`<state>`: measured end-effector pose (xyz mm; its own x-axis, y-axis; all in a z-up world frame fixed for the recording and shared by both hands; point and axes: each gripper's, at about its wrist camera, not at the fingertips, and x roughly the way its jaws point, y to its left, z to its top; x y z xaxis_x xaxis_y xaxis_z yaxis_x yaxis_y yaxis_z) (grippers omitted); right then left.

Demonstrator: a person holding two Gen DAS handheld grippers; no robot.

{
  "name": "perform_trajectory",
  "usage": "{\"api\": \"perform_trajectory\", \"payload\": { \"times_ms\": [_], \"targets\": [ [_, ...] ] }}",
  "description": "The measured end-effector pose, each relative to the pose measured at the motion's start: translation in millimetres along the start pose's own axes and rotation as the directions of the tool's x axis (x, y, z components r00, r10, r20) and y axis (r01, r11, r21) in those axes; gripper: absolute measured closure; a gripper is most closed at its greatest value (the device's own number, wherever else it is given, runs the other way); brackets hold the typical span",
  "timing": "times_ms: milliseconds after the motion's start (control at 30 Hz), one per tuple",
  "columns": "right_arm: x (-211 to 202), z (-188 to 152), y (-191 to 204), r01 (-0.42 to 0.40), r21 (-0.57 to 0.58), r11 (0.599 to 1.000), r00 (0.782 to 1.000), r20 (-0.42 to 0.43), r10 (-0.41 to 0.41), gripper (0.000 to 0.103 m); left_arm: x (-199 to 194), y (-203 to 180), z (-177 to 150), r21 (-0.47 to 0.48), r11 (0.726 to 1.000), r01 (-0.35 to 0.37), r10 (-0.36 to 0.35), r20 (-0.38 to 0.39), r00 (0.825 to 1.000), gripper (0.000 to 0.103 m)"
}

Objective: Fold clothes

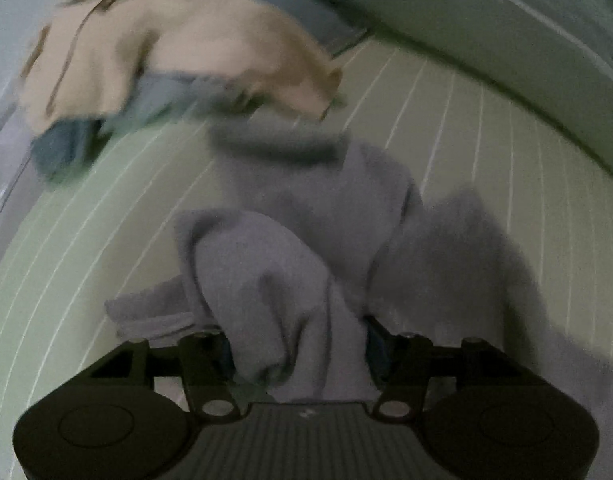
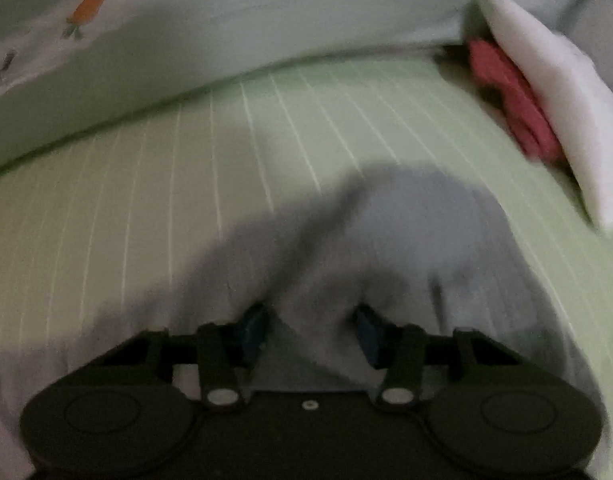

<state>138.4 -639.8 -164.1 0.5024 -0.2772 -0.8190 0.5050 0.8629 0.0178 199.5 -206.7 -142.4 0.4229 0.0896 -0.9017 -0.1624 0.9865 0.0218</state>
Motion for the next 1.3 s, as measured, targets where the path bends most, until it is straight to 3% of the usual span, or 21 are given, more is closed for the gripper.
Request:
{"api": "perform_trajectory", "payload": {
  "times_ms": [100, 200, 267, 333, 433, 567, 700, 800, 900, 1167, 1300],
  "targets": [
    [35, 44, 15, 0.046, 0.003, 0.999, 0.999, 0.011, -0.046, 0.05, 17, -22, 38, 0.006, 1.0, 0.017, -0.017, 0.034, 0.999, 0.042],
    [35, 61, 11, 0.022, 0.05, 0.999, 1.0, -0.016, -0.021, 0.052, 24, -29, 63, -0.026, 0.998, 0.065, -0.064, 0.02, 0.998, 0.049],
    [27, 63, 7, -0.004, 0.078, 0.997, 1.0, -0.016, 0.005, 0.05, 16, -21, 56, -0.042, 0.997, 0.071, -0.071, 0.019, 0.997, 0.052],
    [4, 46, 1, -0.029, 0.087, 0.996, 0.999, 0.016, 0.028, 0.034, 8, -13, 49, -0.058, 0.995, 0.078, -0.077, 0.019, 0.997, 0.052],
    [-24, 11, -16, -0.006, 0.067, 0.998, 1.0, 0.01, 0.006, 0.032, -6, 2, 34, -0.078, 0.994, 0.081, -0.08, 0.02, 0.997, 0.055],
    [-55, -39, -38, 0.028, 0.055, 0.998, 0.999, -0.018, -0.027, 0.03, -27, 30, 13, -0.102, 0.991, 0.089, -0.087, 0.024, 0.996, 0.067],
    [-76, -67, -59, 0.056, 0.1, 0.993, 0.998, -0.031, -0.053, 0.028, -48, 46, -4, -0.103, 0.992, 0.072, -0.067, 0.043, 0.997, 0.067],
    [-88, -70, -64, 0.074, 0.114, 0.991, 0.997, 0.017, -0.076, 0.028, -61, 53, -12, -0.1, 0.993, 0.064, -0.058, 0.06, 0.996, 0.064],
    [-87, -63, -62, 0.107, 0.084, 0.991, 0.991, 0.069, -0.113, 0.026, -59, 51, -8, -0.087, 0.995, 0.049, -0.043, 0.071, 0.997, 0.05],
    [-70, -39, -62, 0.147, 0.057, 0.987, 0.983, 0.098, -0.152, 0.022, -60, 42, 10, -0.109, 0.993, 0.05, -0.036, 0.129, 0.991, 0.036],
    [-56, -28, -63, 0.141, 0.058, 0.988, 0.985, 0.089, -0.146, 0.021, -54, 28, 21, -0.013, 1.0, 0.022, -0.02, 0.155, 0.988, 0.025]
  ]
}}
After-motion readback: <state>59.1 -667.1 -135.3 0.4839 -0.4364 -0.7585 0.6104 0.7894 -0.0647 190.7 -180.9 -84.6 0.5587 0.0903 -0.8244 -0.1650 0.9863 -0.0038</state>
